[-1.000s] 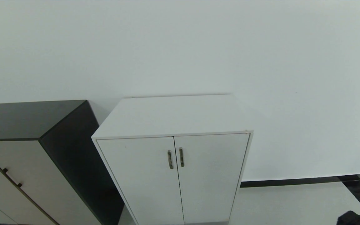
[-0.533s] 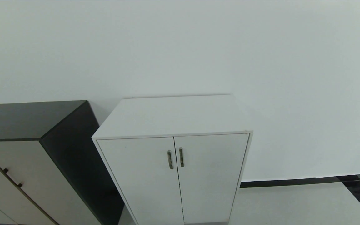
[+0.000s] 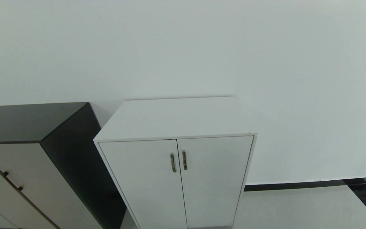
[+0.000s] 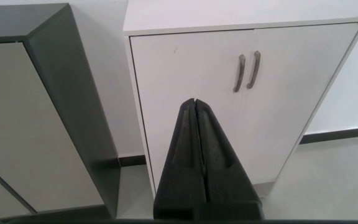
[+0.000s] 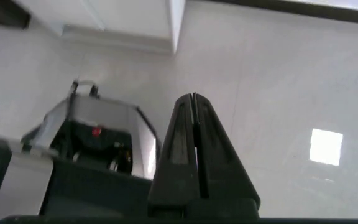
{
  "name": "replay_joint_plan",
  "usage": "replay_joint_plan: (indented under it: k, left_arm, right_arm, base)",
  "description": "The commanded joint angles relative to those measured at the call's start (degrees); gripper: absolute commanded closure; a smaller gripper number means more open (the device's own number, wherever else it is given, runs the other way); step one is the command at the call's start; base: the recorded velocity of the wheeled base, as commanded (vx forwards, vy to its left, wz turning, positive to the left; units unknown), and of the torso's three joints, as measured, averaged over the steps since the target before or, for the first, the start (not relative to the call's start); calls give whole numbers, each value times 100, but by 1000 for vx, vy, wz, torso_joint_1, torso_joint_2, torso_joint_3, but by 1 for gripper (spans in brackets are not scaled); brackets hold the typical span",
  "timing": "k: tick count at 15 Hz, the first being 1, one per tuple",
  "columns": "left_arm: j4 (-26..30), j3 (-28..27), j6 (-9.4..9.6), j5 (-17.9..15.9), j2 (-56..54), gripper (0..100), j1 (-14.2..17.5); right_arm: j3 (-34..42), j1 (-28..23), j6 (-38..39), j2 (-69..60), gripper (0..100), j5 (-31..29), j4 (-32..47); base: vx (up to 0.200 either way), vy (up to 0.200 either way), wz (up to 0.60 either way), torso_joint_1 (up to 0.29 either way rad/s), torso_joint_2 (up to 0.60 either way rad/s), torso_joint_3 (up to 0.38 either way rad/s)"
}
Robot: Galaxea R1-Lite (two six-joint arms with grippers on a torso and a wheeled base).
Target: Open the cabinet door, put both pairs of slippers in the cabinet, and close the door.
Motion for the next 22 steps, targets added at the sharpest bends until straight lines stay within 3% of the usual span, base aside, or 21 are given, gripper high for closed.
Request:
replay_joint_plan:
  k: [1, 4, 9, 22]
  left_arm:
    - [-1, 0, 2, 1, -1, 100, 1]
    - [-1, 0, 2, 1, -1, 100, 1]
    - [-1, 0, 2, 1, -1, 100, 1]
    - [-9, 0, 19, 45, -1, 100, 1]
  right_arm:
    - [0, -838, -8, -1728, 100, 0, 2]
    - [0, -1189, -17, -2748, 100, 0, 2]
    - [0, -1207, 9, -4040, 100, -9, 2]
    - [0, -1198, 185, -4031, 100, 0, -7]
  base:
    - [0, 0, 0, 0, 0, 0]
    - [0, 0, 0, 0, 0, 0]
    - [0, 0, 0, 0, 0, 0]
    - [0, 0, 0, 0, 0, 0]
